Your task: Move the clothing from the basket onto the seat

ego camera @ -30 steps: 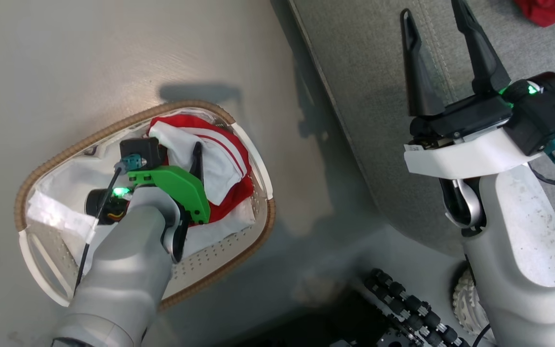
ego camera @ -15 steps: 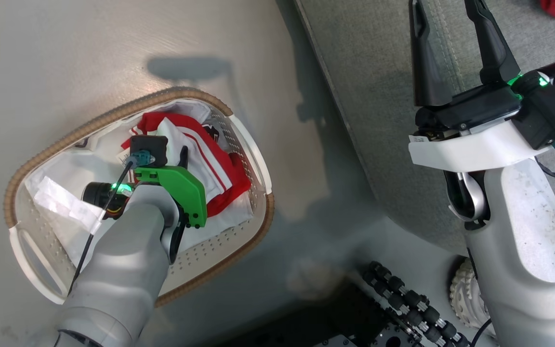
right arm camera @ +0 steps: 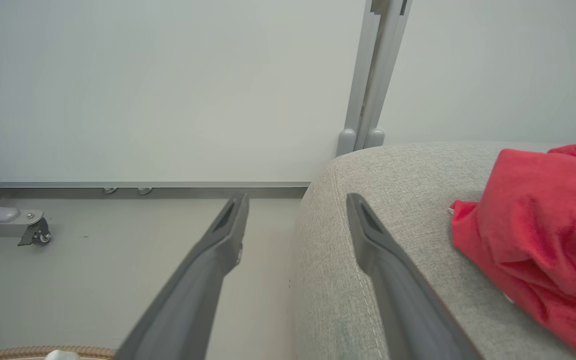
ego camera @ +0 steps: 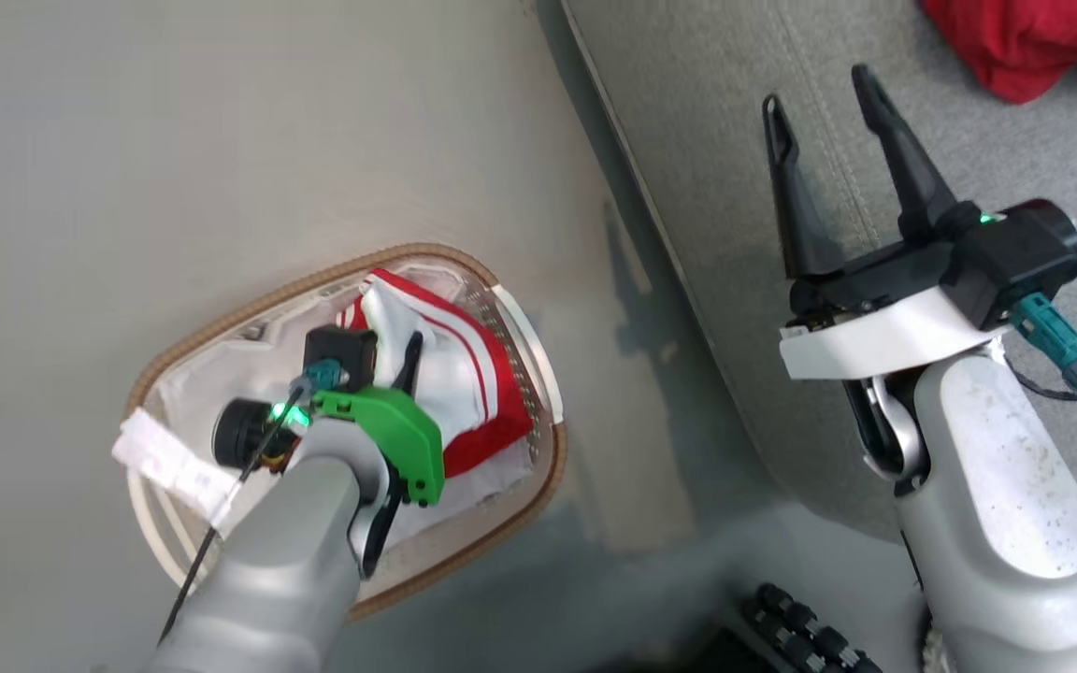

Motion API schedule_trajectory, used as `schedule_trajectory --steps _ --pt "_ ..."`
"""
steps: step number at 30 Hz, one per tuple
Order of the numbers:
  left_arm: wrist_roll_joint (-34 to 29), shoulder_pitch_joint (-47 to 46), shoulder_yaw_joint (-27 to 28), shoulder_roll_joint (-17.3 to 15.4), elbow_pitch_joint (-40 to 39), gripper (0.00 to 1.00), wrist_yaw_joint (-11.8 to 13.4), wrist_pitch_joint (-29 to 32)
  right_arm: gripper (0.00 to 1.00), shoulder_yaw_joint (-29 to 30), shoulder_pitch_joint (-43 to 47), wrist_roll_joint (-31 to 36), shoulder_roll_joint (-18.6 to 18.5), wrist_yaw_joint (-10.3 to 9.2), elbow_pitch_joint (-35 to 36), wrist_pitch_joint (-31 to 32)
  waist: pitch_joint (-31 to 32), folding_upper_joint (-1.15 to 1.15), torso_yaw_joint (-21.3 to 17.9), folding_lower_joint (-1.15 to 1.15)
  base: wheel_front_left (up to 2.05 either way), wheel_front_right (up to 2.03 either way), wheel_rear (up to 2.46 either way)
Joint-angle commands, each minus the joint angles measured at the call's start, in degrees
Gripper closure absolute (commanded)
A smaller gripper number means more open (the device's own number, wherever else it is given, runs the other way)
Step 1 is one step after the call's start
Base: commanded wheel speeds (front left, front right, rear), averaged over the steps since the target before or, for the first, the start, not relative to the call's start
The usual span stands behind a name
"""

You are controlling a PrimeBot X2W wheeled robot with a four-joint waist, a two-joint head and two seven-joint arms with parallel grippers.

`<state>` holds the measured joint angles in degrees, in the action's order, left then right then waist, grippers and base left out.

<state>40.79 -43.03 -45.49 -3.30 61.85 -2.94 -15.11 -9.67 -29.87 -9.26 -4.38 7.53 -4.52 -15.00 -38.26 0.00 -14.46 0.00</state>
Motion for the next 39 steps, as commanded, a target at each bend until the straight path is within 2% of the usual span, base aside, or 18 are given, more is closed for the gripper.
schedule_trajectory --steps 1,6,19,24,30,34,39 --pt "-1.2 2.2 1.1 -0.6 -1.4 1.00 0.4 0.0 0.00 -0.1 1.6 0.0 -0.5 -0.08 -0.7 -0.3 7.2 0.00 4.0 0.00 0.00 0.00 0.00" --pt "-5.3 7.5 5.7 -1.0 -8.3 1.00 0.5 0.0 0.00 -0.7 4.5 0.0 -1.0 -0.08 -2.4 -0.3 12.7 0.00 6.4 0.00 0.00 0.00 0.00" --pt "-19.7 21.0 18.7 -0.5 -29.9 1.00 -1.6 0.0 0.00 -1.0 13.0 0.3 -1.1 -0.08 -5.8 -0.3 24.3 0.00 11.5 0.00 0.00 0.00 0.00" --pt "-22.2 23.3 22.3 0.0 -37.0 1.00 -2.7 -0.1 0.00 -1.2 16.3 0.2 -1.0 -0.08 -6.6 -0.3 28.4 0.00 12.9 0.00 0.00 0.00 0.00" --pt "-23.4 23.3 24.0 0.3 -43.5 1.00 -3.7 -0.1 0.00 -2.5 19.5 0.2 -1.0 -0.08 -7.8 -0.3 31.9 0.00 13.7 0.00 0.00 0.00 0.00" --pt "-22.6 22.1 23.8 0.3 -47.2 1.00 -4.0 -0.1 0.00 -5.6 21.0 0.2 -1.4 -0.08 -8.6 -0.3 33.7 0.00 14.1 0.00 0.00 0.00 0.00" --pt "-22.5 21.7 22.5 0.3 -49.6 1.00 -4.1 -0.1 0.00 -14.9 19.0 -2.4 -3.9 -0.08 -10.2 -0.3 34.8 0.00 14.8 0.00 0.00 0.00 0.00"
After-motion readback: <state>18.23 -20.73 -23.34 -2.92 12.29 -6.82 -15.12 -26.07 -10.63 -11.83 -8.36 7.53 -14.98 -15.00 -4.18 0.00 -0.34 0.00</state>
